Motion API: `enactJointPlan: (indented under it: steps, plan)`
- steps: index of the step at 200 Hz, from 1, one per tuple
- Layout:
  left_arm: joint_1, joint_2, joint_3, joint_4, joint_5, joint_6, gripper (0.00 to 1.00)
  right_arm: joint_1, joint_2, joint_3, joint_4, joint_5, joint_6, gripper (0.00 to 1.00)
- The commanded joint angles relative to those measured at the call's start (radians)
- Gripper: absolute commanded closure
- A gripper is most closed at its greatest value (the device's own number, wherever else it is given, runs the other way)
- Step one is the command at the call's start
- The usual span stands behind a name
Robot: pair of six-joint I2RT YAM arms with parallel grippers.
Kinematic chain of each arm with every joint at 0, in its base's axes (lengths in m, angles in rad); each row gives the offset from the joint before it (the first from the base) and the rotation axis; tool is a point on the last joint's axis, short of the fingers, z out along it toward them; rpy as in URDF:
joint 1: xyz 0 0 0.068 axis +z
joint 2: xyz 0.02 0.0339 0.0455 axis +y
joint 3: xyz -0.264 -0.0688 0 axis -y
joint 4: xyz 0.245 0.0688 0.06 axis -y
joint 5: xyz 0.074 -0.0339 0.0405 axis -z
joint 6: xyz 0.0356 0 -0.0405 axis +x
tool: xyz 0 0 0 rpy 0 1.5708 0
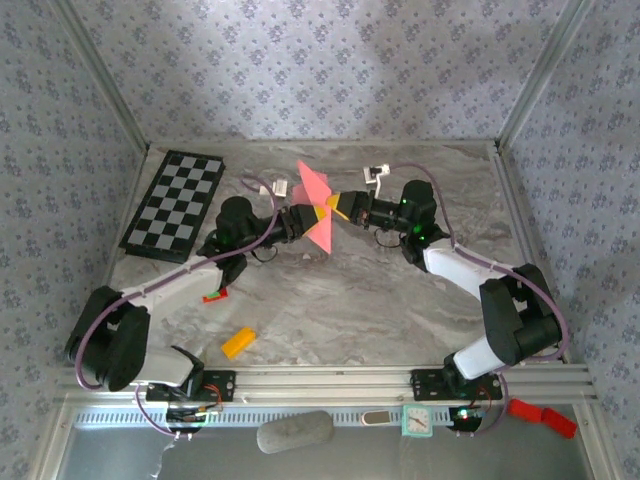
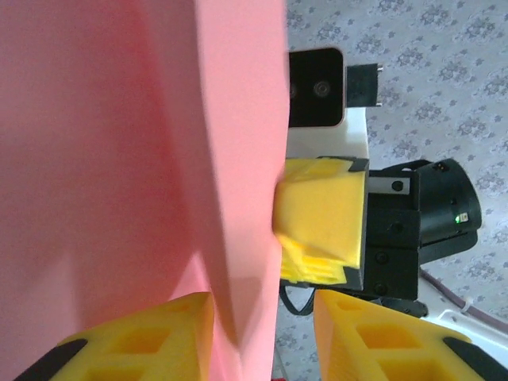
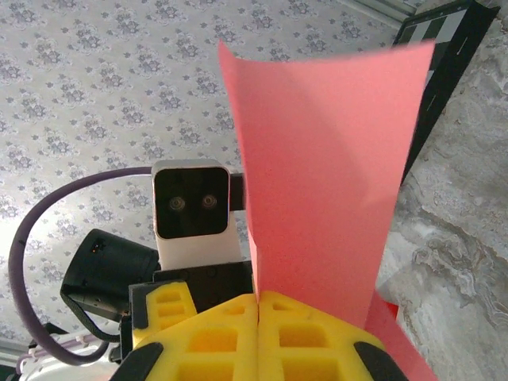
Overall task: Fold a paper plane with a square sheet of paper (pick it up from the middle)
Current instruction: Turn over the paper at the center of the table.
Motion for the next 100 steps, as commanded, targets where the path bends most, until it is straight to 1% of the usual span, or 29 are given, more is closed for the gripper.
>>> enactJointPlan:
  steps: [1,57,100]
  plan:
    - [-0.006,0.019,0.032,0.092,0.008,-0.032,0.65,-0.008,-0.016,-0.01,0.059,-0.017,0.028,0.99]
    - [-0.006,0.031,0.027,0.116,-0.012,-0.034,0.78,-0.015,-0.016,-0.017,0.075,-0.022,0.042,0.98]
    - [-0.003,0.031,0.039,0.075,-0.02,-0.023,0.91,-0.028,-0.025,-0.035,0.082,-0.013,0.039,0.9]
